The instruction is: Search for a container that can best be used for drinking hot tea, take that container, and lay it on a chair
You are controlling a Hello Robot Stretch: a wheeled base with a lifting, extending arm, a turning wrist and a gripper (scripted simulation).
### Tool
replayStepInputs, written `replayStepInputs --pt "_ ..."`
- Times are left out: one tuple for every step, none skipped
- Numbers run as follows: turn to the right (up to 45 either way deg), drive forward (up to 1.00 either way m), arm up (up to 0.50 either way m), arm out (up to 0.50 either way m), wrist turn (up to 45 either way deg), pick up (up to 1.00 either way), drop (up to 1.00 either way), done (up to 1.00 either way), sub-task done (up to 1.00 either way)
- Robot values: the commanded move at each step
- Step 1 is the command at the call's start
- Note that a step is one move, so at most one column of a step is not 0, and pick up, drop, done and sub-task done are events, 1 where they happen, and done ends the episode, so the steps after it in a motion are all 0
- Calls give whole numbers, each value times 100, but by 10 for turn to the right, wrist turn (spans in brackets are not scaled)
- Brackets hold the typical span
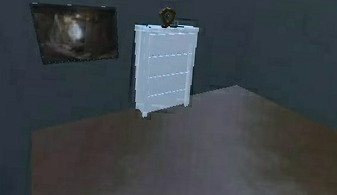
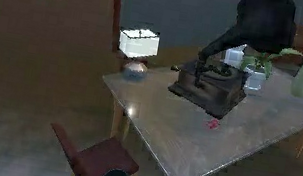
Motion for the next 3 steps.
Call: replayStepInputs --pt "0 50 0 0 0 0 0 0 0" --pt "450 0 0 0 0 0 0 0 0" --pt "330 0 0 0 0 0 0 0 0"
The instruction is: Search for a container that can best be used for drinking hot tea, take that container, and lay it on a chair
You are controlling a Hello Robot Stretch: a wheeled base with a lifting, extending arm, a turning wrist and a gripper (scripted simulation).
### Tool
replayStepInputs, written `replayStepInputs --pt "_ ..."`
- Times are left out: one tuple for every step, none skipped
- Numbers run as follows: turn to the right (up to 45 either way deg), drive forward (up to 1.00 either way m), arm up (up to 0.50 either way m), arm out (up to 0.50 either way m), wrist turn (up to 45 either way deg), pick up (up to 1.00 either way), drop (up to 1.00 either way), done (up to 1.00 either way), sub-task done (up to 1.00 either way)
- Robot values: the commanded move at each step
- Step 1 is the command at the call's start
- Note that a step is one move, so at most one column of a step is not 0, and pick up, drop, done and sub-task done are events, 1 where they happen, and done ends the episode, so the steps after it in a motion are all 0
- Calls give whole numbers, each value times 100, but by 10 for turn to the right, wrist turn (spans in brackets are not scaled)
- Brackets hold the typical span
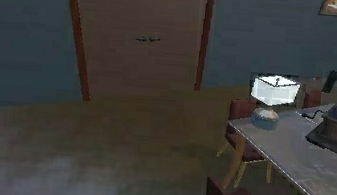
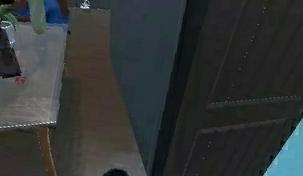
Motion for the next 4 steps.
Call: replayStepInputs --pt "0 25 0 0 0 0 0 0 0" --pt "-450 0 0 0 0 0 0 0 0" --pt "-450 0 0 0 0 0 0 0 0" --pt "-210 0 0 0 0 0 0 0 0"
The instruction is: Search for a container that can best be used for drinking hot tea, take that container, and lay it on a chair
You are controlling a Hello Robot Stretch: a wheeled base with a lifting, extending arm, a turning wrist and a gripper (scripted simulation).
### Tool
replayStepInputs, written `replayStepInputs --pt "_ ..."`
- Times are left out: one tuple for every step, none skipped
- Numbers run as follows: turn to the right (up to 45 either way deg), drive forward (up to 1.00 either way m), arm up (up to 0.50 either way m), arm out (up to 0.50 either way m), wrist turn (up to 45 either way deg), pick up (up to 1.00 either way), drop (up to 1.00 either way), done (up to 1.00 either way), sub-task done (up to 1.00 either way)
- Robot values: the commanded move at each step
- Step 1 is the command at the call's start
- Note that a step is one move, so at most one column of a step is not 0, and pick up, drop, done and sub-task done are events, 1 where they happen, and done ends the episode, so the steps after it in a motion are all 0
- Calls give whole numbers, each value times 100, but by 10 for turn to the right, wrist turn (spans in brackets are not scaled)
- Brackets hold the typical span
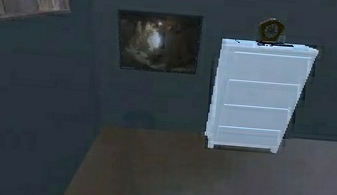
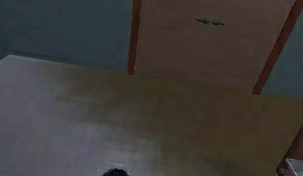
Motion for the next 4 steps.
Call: replayStepInputs --pt "0 15 0 0 0 0 0 0 0" --pt "450 0 0 0 0 0 0 0 0" --pt "420 0 0 0 0 0 0 0 0" --pt "0 70 0 0 0 0 0 0 0"
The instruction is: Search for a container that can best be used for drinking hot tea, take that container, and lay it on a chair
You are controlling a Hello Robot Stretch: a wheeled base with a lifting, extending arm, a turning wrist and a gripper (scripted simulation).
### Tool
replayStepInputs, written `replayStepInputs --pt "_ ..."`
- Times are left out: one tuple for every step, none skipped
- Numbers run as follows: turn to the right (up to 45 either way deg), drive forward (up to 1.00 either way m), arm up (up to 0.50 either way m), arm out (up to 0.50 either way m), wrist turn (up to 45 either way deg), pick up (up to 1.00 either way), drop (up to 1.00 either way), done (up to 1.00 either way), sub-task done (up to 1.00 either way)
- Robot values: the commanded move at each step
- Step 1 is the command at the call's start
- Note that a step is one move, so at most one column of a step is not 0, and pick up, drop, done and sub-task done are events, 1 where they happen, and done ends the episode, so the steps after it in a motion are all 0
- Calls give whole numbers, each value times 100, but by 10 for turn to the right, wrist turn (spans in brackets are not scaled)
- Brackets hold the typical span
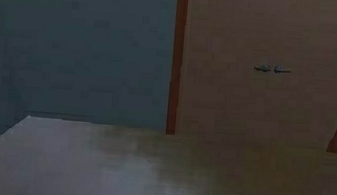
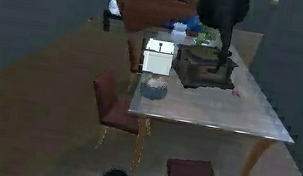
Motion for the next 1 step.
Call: replayStepInputs --pt "450 0 0 0 0 0 0 0 0"
